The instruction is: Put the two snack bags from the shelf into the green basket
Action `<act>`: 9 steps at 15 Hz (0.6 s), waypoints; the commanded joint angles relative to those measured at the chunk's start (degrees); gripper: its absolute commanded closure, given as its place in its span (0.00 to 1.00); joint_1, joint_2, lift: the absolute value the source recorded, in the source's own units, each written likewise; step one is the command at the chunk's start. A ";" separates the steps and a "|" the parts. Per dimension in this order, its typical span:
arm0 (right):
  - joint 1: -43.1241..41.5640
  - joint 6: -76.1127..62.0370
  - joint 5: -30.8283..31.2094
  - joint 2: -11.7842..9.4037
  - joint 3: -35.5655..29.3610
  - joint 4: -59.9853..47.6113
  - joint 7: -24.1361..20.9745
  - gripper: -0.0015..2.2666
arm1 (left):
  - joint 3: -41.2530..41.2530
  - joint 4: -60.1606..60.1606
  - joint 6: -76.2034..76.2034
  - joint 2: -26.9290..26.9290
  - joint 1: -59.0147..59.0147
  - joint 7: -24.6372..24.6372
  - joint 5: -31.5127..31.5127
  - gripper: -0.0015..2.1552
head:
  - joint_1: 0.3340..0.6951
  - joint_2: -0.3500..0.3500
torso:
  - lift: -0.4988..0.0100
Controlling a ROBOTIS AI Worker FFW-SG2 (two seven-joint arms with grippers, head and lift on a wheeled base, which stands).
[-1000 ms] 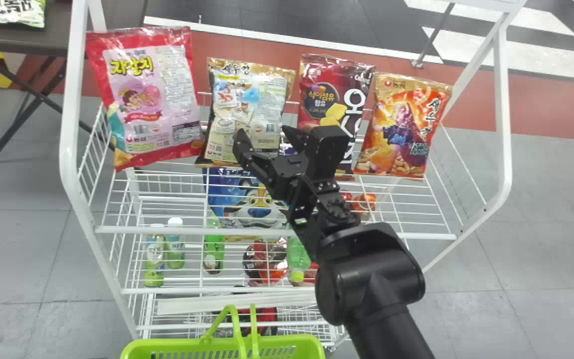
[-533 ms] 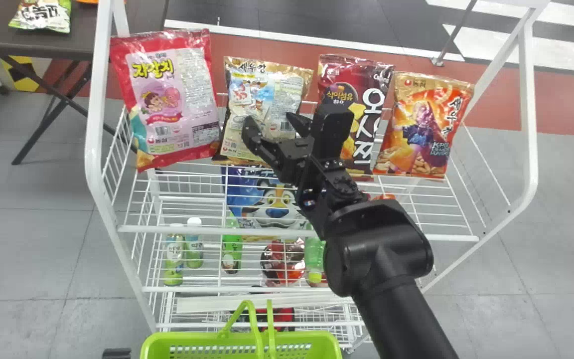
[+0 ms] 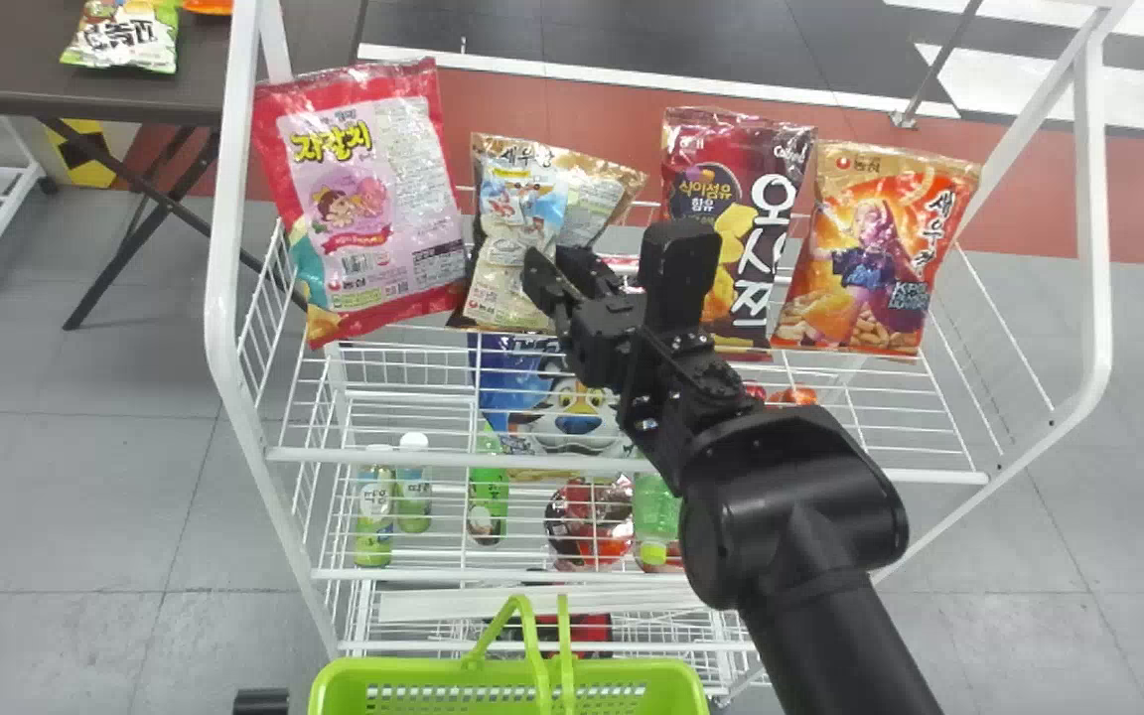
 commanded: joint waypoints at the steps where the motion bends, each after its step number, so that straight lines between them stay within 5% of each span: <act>1: 2.12 0.16 0.50 -0.38 -0.52 -3.60 -0.17 0.99 | -0.12 -0.07 0.00 -0.09 0.06 -0.02 0.02 0.98 | 1.00 0.24 | 0.97; 9: 12.49 16.86 -3.81 -5.03 -2.72 -26.02 0.27 0.99 | -0.47 -1.82 0.00 0.00 1.03 -0.11 0.02 0.98 | 1.00 0.19 | 0.97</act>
